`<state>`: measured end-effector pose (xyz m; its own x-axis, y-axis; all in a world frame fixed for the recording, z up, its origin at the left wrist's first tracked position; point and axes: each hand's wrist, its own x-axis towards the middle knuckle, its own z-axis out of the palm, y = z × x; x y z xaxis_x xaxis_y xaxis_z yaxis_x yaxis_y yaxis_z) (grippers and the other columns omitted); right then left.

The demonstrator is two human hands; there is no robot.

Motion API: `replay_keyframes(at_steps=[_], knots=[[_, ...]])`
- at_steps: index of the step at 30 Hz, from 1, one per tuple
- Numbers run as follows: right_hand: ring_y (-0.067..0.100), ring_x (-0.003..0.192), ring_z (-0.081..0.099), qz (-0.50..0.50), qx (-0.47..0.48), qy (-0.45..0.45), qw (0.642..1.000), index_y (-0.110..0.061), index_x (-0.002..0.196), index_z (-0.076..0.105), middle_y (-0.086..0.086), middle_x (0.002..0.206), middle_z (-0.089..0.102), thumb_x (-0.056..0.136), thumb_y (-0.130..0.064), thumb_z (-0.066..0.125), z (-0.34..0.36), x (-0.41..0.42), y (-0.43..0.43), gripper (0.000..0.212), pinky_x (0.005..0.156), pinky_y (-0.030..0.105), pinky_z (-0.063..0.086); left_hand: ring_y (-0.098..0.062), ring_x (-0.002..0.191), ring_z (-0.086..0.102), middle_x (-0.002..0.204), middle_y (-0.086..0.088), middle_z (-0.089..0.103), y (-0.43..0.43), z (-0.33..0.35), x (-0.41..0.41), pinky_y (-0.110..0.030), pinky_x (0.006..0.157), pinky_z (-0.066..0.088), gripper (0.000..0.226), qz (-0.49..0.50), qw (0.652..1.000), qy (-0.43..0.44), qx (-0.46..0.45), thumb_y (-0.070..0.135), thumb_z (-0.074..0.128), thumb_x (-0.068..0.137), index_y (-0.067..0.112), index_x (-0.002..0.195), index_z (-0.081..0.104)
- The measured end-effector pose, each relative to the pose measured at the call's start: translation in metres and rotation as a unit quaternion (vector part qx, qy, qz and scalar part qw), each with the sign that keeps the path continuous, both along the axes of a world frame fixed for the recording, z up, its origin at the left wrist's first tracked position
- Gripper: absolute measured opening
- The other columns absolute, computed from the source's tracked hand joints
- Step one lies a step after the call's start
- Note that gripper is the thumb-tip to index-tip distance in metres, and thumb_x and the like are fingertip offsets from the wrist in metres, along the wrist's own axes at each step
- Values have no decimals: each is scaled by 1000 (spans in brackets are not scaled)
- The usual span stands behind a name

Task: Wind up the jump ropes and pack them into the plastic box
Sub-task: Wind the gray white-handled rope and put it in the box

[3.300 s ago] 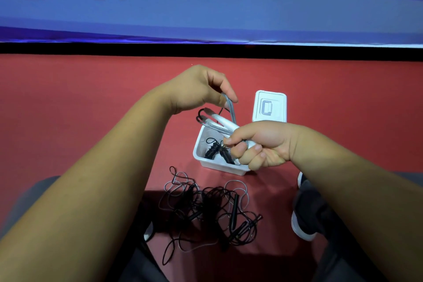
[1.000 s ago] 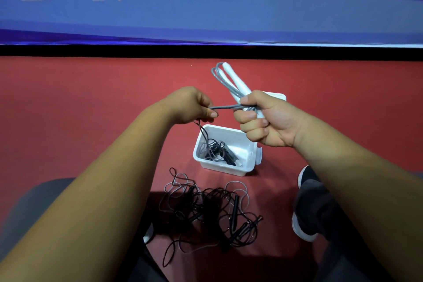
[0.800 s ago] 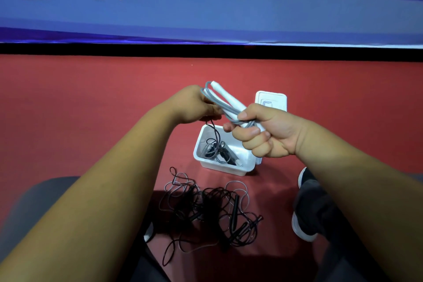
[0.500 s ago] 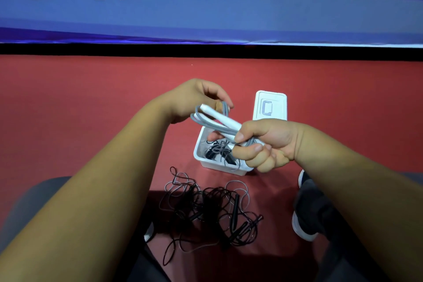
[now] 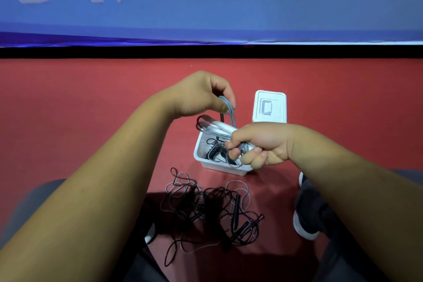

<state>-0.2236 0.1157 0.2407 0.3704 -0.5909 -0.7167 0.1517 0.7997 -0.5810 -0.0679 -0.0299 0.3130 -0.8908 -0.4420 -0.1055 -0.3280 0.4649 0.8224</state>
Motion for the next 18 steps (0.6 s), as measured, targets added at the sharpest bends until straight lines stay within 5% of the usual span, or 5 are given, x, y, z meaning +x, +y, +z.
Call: replay_keyframes(at_steps=[4, 8, 13, 15, 18], knots=[[5, 46, 22, -139, -9, 50, 989, -19, 101, 41, -3, 72, 45, 100, -11, 53, 0, -1, -6, 15, 37, 16, 17, -14, 81, 74, 93, 4, 73, -2, 4, 1, -28, 77, 60, 22, -1, 998, -12, -59, 1, 83, 80, 20, 91, 83], [6, 47, 19, -239, -27, 45, 970, -20, 99, 42, -4, 66, 44, 99, -10, 53, 0, -5, -11, 14, 39, 17, 16, -5, 77, 61, 95, 12, 67, -8, 5, 5, -19, 71, 48, 33, -31, 983, -54, -170, 9, 78, 85, 35, 106, 82], [6, 47, 21, -323, -79, -6, 943, -20, 95, 47, -4, 68, 43, 101, -12, 57, 1, -7, -18, 15, 39, 19, 19, -11, 65, 69, 74, 4, 75, -6, -11, 1, -26, 63, 51, 10, 18, 971, -153, -183, 25, 83, 87, 19, 93, 78], [6, 48, 20, -325, -114, -31, 938, -22, 91, 49, -6, 69, 41, 99, -26, 69, 6, -6, -17, 22, 38, 19, 20, -15, 60, 72, 72, -2, 76, -4, -21, -1, -27, 55, 54, 16, 31, 973, -169, -157, 31, 75, 95, 15, 93, 74], [7, 49, 17, -327, -118, -38, 937, -24, 90, 50, -7, 69, 39, 73, -72, 82, 12, -8, -17, 60, 38, 20, 19, -13, 54, 68, 81, -6, 77, 0, -24, -2, -21, 46, 49, 14, 42, 989, -126, -66, 25, 67, 102, 13, 100, 73]])
